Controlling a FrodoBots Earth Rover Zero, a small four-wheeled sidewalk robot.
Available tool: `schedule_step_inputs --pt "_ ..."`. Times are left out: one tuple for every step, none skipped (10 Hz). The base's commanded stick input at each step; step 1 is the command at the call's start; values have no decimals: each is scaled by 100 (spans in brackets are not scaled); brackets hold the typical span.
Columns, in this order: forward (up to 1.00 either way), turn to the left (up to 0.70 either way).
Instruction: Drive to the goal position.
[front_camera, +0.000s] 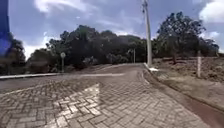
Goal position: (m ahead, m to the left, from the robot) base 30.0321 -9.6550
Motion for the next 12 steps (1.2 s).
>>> schedule_step_inputs --pt "85 -12" --pt "85 -27" --pt "85 -26" --pt "85 0" --pt "85 0" --pt "85 0" --pt "85 0" --pt "85 0" --pt "85 0" --pt "85 0" --pt "85 0" --pt "85 0"
